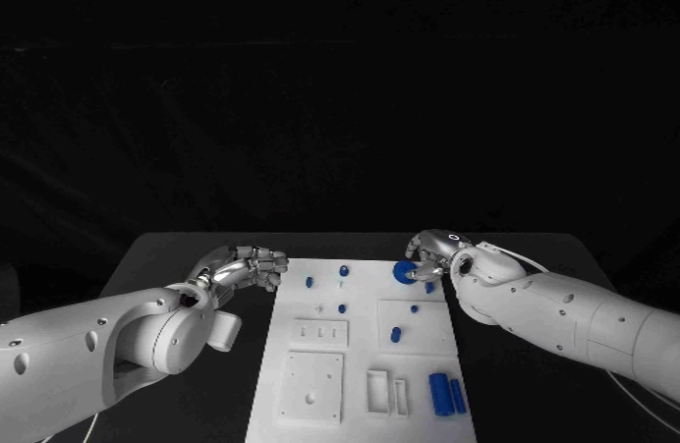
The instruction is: Assemble the parts on the task board
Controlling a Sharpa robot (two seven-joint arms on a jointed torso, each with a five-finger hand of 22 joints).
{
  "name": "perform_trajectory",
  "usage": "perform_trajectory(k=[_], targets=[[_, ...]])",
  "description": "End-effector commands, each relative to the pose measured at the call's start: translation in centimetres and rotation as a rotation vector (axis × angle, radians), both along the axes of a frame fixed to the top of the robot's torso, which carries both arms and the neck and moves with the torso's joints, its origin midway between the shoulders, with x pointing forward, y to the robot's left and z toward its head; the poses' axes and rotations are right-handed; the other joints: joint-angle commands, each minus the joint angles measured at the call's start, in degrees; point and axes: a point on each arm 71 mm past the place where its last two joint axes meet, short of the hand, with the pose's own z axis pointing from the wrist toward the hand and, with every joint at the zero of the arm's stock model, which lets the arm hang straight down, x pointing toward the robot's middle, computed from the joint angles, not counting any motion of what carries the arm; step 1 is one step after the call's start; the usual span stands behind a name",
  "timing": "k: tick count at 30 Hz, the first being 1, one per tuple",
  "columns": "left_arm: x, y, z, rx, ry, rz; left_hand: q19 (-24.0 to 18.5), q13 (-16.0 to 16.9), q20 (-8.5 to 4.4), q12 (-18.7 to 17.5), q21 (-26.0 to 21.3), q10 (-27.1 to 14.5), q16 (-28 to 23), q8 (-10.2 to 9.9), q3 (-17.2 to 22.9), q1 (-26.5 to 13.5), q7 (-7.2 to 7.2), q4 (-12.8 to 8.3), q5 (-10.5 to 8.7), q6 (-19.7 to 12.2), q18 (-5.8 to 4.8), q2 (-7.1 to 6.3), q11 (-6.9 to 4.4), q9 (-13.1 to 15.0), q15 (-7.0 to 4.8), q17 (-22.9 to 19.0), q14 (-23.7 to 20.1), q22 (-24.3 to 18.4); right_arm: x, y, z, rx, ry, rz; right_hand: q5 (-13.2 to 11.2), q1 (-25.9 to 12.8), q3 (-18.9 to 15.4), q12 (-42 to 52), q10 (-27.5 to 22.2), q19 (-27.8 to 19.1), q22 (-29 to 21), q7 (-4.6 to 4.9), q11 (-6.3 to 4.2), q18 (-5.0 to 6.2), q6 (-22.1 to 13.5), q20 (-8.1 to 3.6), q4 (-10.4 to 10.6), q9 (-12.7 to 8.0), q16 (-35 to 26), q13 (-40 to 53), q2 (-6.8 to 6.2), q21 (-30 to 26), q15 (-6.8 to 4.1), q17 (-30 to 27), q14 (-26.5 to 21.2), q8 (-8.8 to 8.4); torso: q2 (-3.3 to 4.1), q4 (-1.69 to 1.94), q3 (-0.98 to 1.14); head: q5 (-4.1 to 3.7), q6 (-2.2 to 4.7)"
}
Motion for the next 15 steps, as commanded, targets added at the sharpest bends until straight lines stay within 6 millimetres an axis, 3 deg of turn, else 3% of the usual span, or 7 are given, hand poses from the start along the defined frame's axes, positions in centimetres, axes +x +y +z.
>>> perform_trajectory(k=[1, 11, 15], targets=[[-0.13, -0.20, 0.15, -0.011, -0.009, -0.017, -0.1, 0.1, -0.29, -0.2, 0.3, -0.1, -0.2, -0.4, 0.0, -0.7, 0.25, -0.4, -0.29, 0.1, 1.19, -0.02, 0.11, 0.0, -0.11, 0.0, -0.4, -0.1, 0.10, 0.15, -0.34, -0.001, 0.034, 0.013, -0.3, 0.0, 0.9, 0.3, 0.2, -0.1, 1.3, -0.34, -0.31, 5.35, 0.2, -0.41, 0.5, 0.2, 0.2, 1.2, 0.91, 0.5, -0.37, 0.1, -0.1, 0.35, 0.30, 0.29, 0.02, -0.09, -0.04], [-0.25, -0.09, 0.17, -0.010, -0.009, -0.017, -0.1, 0.1, -0.30, -0.3, 0.3, -0.1, -0.2, -0.4, 0.1, -0.8, 0.26, -0.4, -0.29, 0.1, 1.19, -0.01, 0.13, 0.1, -0.11, -0.1, -0.4, -0.1, 0.16, -0.26, -0.80, -0.009, 0.053, 0.002, -0.3, -0.1, 1.8, 0.6, 0.4, -0.2, 1.3, -0.44, -0.40, 5.35, 0.6, -0.44, 1.0, 0.4, 0.2, 1.3, 0.86, 1.0, -0.47, 0.5, -0.1, 0.75, 0.77, 0.49, 0.07, -0.24, -0.03], [-0.26, -0.05, 0.18, -0.009, -0.009, -0.016, -0.1, 0.1, -0.30, -0.3, 0.3, -0.1, -0.2, -0.4, 0.1, -0.8, 0.27, -0.4, -0.28, 0.1, 1.19, -0.02, 0.13, 0.1, -0.11, -0.1, -0.4, -0.1, 0.15, -0.29, -0.85, -0.011, 0.057, 0.003, -0.3, -0.1, 1.9, 0.7, 0.4, -0.3, 1.3, -0.44, -0.40, 5.35, 0.7, -0.45, 1.0, 0.4, 0.2, 1.4, 0.78, 1.1, -0.47, 0.6, -0.1, 0.83, 0.72, 0.40, 0.03, -0.25, -0.05]])
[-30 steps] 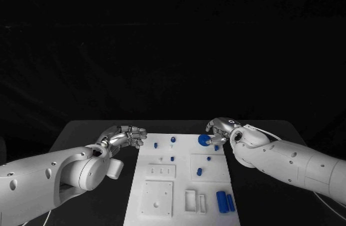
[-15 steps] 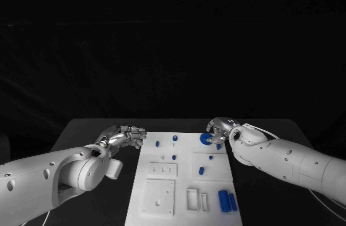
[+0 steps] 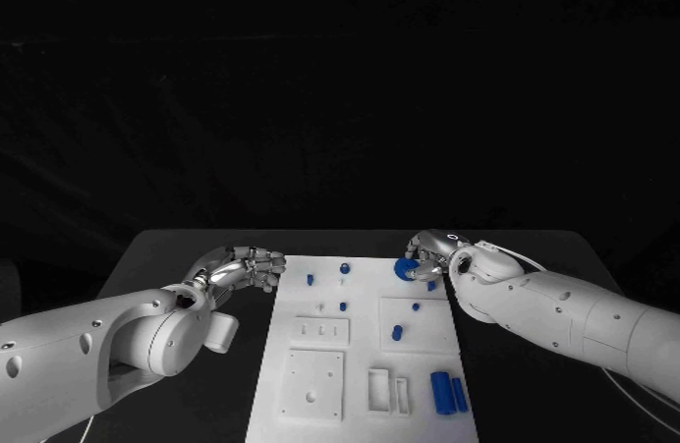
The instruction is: Assemble the parts on the task board
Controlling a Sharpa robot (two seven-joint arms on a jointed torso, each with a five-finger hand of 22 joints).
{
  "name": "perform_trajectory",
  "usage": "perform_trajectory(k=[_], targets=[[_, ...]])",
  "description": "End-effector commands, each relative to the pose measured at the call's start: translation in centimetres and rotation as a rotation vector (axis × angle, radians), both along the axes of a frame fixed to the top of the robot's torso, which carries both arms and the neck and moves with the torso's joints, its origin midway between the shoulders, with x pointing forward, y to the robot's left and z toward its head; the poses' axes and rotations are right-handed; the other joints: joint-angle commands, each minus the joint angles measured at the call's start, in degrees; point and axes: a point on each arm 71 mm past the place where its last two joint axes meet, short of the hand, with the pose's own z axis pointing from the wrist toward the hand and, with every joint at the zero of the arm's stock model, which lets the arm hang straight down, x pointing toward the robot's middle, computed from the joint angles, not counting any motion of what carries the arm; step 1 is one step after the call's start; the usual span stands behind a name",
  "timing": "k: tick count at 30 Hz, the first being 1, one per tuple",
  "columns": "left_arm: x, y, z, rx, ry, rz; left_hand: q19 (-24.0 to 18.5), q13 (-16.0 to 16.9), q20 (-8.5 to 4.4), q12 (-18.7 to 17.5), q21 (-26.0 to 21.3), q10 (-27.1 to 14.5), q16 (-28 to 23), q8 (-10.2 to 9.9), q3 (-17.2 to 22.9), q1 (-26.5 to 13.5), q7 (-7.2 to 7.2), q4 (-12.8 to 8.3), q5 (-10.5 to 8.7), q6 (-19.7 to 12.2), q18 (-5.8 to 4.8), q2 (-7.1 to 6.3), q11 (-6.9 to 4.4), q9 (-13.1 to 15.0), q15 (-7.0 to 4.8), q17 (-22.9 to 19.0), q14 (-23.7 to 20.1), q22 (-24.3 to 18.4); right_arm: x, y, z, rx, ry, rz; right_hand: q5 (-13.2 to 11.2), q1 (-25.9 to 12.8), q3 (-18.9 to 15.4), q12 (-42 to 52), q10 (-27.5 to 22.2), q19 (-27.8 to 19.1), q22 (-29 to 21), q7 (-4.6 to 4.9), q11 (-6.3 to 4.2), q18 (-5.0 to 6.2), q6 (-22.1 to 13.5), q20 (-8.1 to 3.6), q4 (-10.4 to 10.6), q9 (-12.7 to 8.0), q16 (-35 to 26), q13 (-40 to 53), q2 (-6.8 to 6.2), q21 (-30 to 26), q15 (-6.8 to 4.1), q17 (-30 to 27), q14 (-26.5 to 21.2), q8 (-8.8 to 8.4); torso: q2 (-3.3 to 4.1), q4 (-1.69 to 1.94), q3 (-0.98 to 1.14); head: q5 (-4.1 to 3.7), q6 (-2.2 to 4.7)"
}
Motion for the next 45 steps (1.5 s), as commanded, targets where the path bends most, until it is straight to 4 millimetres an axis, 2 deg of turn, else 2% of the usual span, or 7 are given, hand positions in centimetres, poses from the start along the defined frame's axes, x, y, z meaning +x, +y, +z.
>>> perform_trajectory(k=[1, 9, 17, 22, 30, 38, 45], targets=[[-0.1, -0.2, 0.1, -0.008, -0.009, -0.017, 0.0, 0.1, -0.22, -0.3, 0.3, -0.1, -0.2, -0.2, -0.1, -0.6, 0.27, -0.3, -0.28, 0.1, 0.60, 0.20, 0.14, 0.1, -0.11, -0.1, -0.4, -0.1, -0.1, 0.0, -0.7, -0.016, 0.046, 0.010, -0.3, -0.1, 0.2, 0.3, 0.2, -0.1, 1.3, -0.05, -0.11, 5.44, 0.3, -0.29, 0.0, -0.1, 0.2, 1.4, 0.13, 0.2, -0.34, 0.1, 0.0, 0.06, 0.03, -0.06, -0.04, 0.05, -0.05], [-0.1, -0.2, 0.1, -0.008, -0.009, -0.017, 0.0, 0.1, -0.22, -0.3, 0.4, -0.1, -0.2, -0.2, 0.0, -0.6, 0.27, -0.3, -0.28, 0.1, 0.60, 0.20, 0.15, 0.1, -0.11, -0.1, -0.4, -0.1, -0.2, -0.1, -1.1, -0.026, 0.061, 0.010, -0.3, 0.2, 0.5, 0.6, 0.3, -0.2, 1.2, -0.04, -0.10, 5.44, 0.9, -0.34, -0.3, 0.1, 0.1, 1.5, 0.42, 0.6, -0.32, 0.4, 0.0, 0.49, -0.02, 0.04, -0.05, 0.01, -0.14], [-0.1, -0.2, 0.1, -0.006, -0.008, -0.015, 0.0, 0.1, -0.22, -0.3, 0.4, -0.1, -0.2, -0.2, 0.0, -0.6, 0.28, -0.3, -0.28, 0.1, 0.61, 0.22, 0.15, 0.1, -0.11, -0.1, -0.4, -0.1, -0.4, -0.1, -1.2, -0.067, 0.048, 0.022, 0.1, 2.1, 2.7, 0.7, 0.3, -0.8, 1.3, 0.02, -0.02, 5.44, 2.4, -0.20, -2.6, 0.3, -0.2, 1.3, 3.31, 1.1, -0.23, 0.8, 0.0, 1.22, -0.04, -0.05, -0.10, 0.04, -0.19], [-0.1, -0.1, 0.1, -0.005, -0.008, -0.014, 0.0, 0.1, -0.22, -0.3, 0.4, -0.1, -0.2, -0.2, 0.0, -0.6, 0.27, -0.3, -0.27, 0.1, 0.61, 0.25, 0.15, 0.1, -0.11, -0.1, -0.4, -0.1, -0.5, 0.0, -1.1, -0.092, 0.030, 0.035, 0.2, 1.5, 3.3, 0.9, 0.4, -1.1, 1.2, -0.26, -0.26, 5.44, 4.4, 0.20, -3.9, 0.4, -0.4, 1.3, 3.97, 1.5, -0.43, 1.1, 0.1, 2.07, -0.05, -0.03, -0.15, -0.01, -0.21], [-0.1, -0.1, 0.1, -0.005, -0.008, -0.013, 0.0, 0.1, -0.22, -0.3, 0.4, -0.1, -0.2, -0.2, 0.0, -0.6, 0.27, -0.3, -0.27, 0.1, 0.61, 0.26, 0.15, 0.1, -0.11, -0.1, -0.4, -0.1, -0.5, 0.2, -0.8, -0.111, -0.017, 0.043, 0.6, 0.0, 3.8, -0.5, -0.8, -1.2, 1.1, -1.13, -1.09, 5.44, 7.1, 0.47, -4.2, 0.6, -1.0, 0.1, 3.68, 1.8, -1.21, 1.4, 0.2, 3.15, -0.07, 0.08, -0.18, -0.23, -0.15], [-0.1, 0.0, 0.2, -0.005, -0.009, -0.011, 0.0, 0.1, -0.22, -0.3, 0.4, -0.1, -0.2, -0.2, 0.1, -0.6, 0.27, -0.3, -0.27, 0.1, 0.61, 0.28, 0.15, 0.1, -0.11, -0.1, -0.4, -0.1, -0.7, 0.9, -0.2, -0.131, -0.105, 0.062, 0.5, -0.4, 3.9, -0.4, -0.6, -1.1, 1.0, -1.30, -1.26, 5.44, 7.6, 0.43, -3.9, 0.5, -1.2, 0.1, 3.34, 1.9, -1.39, 1.5, 0.3, 3.25, -0.08, -0.01, -0.21, -0.18, -0.09], [-0.1, 0.0, 0.2, -0.004, -0.010, -0.008, 0.0, 0.1, -0.22, -0.3, 0.4, -0.1, -0.2, -0.2, 0.1, -0.7, 0.26, -0.3, -0.27, 0.1, 0.60, 0.31, 0.14, 0.1, -0.11, -0.1, -0.4, -0.2, -1.5, 2.3, 0.7, -0.138, -0.198, 0.096, 0.0, -0.5, 4.5, 0.2, 0.4, -0.5, 0.9, -1.62, -1.58, 5.44, 8.3, 0.05, -2.3, 0.4, -1.3, 0.2, 1.54, 2.2, -1.70, 1.8, 0.6, 3.38, -0.09, -0.06, -0.25, -0.07, -0.02]])
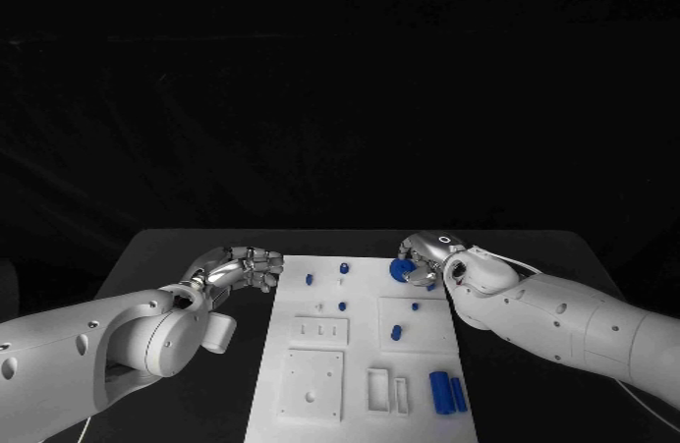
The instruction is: Assemble the parts on the task board
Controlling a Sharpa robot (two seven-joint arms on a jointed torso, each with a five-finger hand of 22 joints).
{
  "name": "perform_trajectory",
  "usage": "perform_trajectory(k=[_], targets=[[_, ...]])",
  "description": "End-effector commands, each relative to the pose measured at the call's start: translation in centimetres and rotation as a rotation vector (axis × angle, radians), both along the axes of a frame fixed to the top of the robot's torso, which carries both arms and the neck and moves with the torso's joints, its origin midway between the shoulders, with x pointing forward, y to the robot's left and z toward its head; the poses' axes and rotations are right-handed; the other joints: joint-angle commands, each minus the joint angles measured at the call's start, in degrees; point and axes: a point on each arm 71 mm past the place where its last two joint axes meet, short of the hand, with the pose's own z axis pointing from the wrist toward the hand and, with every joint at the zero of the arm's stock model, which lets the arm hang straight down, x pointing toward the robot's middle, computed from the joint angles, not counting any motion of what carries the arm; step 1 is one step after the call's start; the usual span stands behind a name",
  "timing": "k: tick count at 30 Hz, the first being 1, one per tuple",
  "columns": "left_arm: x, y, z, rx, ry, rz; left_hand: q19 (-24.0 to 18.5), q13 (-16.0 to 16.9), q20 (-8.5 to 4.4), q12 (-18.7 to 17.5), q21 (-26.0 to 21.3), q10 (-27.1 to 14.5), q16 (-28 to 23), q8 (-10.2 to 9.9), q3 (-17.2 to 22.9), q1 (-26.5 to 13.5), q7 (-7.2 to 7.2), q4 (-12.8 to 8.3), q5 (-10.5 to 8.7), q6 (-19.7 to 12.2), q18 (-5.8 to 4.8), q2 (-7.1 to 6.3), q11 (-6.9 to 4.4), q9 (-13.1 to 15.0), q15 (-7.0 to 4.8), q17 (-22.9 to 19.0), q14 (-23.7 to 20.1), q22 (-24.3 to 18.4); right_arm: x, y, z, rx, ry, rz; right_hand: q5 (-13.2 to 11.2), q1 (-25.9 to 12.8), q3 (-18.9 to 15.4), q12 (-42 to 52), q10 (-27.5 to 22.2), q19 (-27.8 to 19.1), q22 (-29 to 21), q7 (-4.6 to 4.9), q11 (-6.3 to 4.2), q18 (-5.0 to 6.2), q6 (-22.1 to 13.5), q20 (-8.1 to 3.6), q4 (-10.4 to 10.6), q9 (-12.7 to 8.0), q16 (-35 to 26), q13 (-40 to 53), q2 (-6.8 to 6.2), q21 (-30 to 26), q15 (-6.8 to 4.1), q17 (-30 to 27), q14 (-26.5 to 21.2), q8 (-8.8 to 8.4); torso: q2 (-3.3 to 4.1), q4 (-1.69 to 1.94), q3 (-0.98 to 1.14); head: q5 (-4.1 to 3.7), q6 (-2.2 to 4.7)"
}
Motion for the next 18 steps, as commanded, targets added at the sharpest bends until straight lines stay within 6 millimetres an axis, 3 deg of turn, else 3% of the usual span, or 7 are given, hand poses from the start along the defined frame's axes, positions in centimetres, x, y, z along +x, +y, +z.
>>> perform_trajectory(k=[1, 9, 18], targets=[[-0.1, -0.2, 0.2, -0.005, -0.011, -0.011, 0.0, 0.1, -0.23, -0.3, 0.2, -0.1, -0.2, -0.2, 0.1, -0.5, 0.26, -0.3, -0.27, 0.1, 1.11, 0.11, 0.15, 0.1, -0.11, -0.1, -0.4, -0.1, -0.4, 0.8, 0.9, -0.030, -0.100, 0.023, -0.2, 0.3, 0.1, 0.3, 0.6, 0.5, 0.9, 0.66, 0.01, 5.76, 4.7, -0.18, 0.6, 0.0, -0.4, 0.3, -0.77, 0.3, -0.50, 0.1, 0.0, 0.12, -0.03, -0.08, -0.08, 0.07, 0.09], [-0.1, -0.1, 0.2, -0.005, -0.012, -0.009, 0.0, 0.1, -0.23, -0.3, 0.2, -0.1, -0.2, -0.2, 0.1, -0.5, 0.26, -0.3, -0.27, 0.1, 1.11, 0.12, 0.15, 0.1, -0.11, -0.1, -0.4, -0.1, -1.7, 3.8, 2.3, -0.022, -0.171, 0.104, -0.3, 0.9, 0.7, 0.5, 1.0, 0.8, 0.9, 0.52, -0.12, 5.76, 5.1, -0.42, 1.5, -0.1, -0.5, 0.2, -1.65, 0.5, -0.63, 0.4, 0.1, 0.16, -0.01, -0.08, -0.07, 0.15, 0.33], [-0.2, -0.2, 0.2, -0.006, -0.011, -0.011, -0.1, 0.1, -0.23, -0.4, 0.2, 0.0, -0.2, -0.2, 0.1, -0.5, 0.26, -0.4, -0.27, 0.1, 1.11, 0.10, 0.14, 0.1, -0.11, -0.1, -0.4, -0.1, -2.6, 8.1, 2.6, -0.014, -0.189, 0.185, -0.3, 1.2, 1.1, 0.5, 1.1, 0.9, 0.9, 0.48, -0.16, 5.76, 5.3, -0.48, 2.1, -0.2, -0.6, 0.2, -2.15, 0.6, -0.66, 0.5, 0.2, 0.13, -0.01, 0.07, -0.13, 0.25, 0.54]])
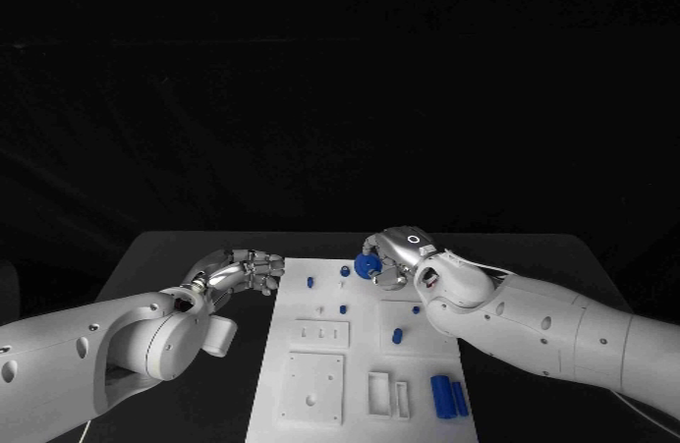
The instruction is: Assemble the parts on the task board
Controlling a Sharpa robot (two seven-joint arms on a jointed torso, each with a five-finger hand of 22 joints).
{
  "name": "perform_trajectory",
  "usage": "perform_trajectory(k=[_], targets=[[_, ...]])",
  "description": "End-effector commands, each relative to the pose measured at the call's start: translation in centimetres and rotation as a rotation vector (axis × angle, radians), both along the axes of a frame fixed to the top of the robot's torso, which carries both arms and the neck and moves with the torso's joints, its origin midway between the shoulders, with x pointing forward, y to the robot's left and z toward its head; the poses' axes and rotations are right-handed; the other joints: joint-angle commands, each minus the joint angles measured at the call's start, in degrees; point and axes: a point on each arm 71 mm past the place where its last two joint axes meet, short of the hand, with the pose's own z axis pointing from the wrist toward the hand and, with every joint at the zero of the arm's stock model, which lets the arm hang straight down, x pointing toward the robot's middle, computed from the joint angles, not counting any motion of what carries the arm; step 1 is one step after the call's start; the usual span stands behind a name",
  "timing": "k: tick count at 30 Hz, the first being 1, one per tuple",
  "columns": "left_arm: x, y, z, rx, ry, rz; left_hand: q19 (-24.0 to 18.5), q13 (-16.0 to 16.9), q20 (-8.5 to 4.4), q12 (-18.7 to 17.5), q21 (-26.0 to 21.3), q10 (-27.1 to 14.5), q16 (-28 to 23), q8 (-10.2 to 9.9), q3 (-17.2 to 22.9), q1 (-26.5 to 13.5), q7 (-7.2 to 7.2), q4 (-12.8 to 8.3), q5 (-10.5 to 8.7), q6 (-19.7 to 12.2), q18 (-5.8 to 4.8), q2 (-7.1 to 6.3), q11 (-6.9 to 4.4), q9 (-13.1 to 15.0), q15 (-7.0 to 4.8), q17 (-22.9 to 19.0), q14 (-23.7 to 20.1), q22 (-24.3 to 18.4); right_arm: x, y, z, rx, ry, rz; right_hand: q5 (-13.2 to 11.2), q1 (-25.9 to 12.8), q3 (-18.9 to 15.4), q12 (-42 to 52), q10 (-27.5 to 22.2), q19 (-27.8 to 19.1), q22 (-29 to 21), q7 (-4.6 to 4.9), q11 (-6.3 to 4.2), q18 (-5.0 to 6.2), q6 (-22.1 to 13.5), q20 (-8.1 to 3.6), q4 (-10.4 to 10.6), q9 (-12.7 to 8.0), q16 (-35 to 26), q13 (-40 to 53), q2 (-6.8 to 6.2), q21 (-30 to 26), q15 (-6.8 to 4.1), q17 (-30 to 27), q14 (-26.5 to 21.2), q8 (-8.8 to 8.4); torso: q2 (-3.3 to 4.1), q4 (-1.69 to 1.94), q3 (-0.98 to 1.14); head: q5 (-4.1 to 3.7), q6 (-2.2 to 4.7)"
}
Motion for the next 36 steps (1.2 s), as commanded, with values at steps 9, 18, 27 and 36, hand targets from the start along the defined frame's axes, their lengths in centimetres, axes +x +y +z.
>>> perform_trajectory(k=[9, 18, 27, 36], targets=[[0.0, -0.5, 0.2, -0.006, -0.011, -0.016, -0.1, 0.1, -0.24, -0.4, 0.2, 0.0, -0.2, -0.2, 0.2, -0.5, 0.25, -0.4, -0.27, 0.1, 0.64, 0.11, 0.14, 0.1, -0.11, -0.1, -0.4, -0.1, -0.5, 4.3, -0.8, -0.044, -0.025, 0.065, -0.2, 0.1, 0.1, 0.2, 0.5, 0.4, 0.9, 0.86, 0.01, 5.74, 4.7, -0.19, 0.4, 0.0, -0.2, 0.2, -0.58, 0.4, -0.36, 0.1, 0.1, 0.12, 0.03, 0.34, -0.11, -0.16, 0.10], [0.1, -0.9, 0.2, -0.007, -0.011, -0.024, -0.1, 0.1, -0.23, -0.4, 0.2, 0.0, -0.2, -0.2, 0.2, -0.6, 0.25, -0.4, -0.27, 0.1, 0.64, 0.14, 0.14, 0.1, -0.11, -0.1, -0.4, -0.1, -0.1, 5.6, -2.7, -0.073, 0.019, 0.057, -0.2, 0.1, 0.1, 0.1, 0.5, 0.4, 0.9, 0.87, 0.02, 5.74, 4.6, -0.19, 0.5, 0.0, -0.3, 0.1, -0.55, 0.4, -0.36, 0.1, 0.1, 0.07, 0.09, 0.45, -0.22, -0.02, -0.05], [0.1, -0.9, 0.2, -0.007, -0.010, -0.025, -0.1, 0.1, -0.23, -0.4, 0.3, 0.0, -0.2, -0.3, 0.2, -0.6, 0.26, -0.4, -0.27, 0.1, 0.63, 0.15, 0.15, 0.1, -0.11, -0.1, -0.4, -0.1, 0.3, 5.8, -3.2, -0.087, 0.031, 0.054, -0.2, 0.1, 0.1, 0.1, 0.4, 0.4, 0.9, 0.89, 0.03, 5.74, 4.6, -0.19, 0.5, 0.0, -0.3, 0.0, -0.51, 0.4, -0.35, 0.2, 0.1, 0.02, 0.10, 0.47, -0.19, 0.04, -0.21], [0.1, -1.0, 0.2, -0.008, -0.010, -0.028, -0.1, 0.1, -0.23, -0.4, 0.3, 0.0, -0.2, -0.3, 0.2, -0.7, 0.26, -0.4, -0.28, 0.1, 0.63, 0.14, 0.15, 0.1, -0.10, -0.1, -0.4, -0.2, 0.6, 5.8, -3.6, -0.092, 0.038, 0.042, -0.1, 0.2, 0.0, -0.1, 0.3, 0.4, 0.9, 0.91, 0.04, 5.74, 4.5, -0.19, 0.5, -0.1, -0.3, -0.1, -0.52, 0.4, -0.34, 0.2, 0.1, -0.03, 0.11, 0.32, -0.11, 0.43, -0.30]])
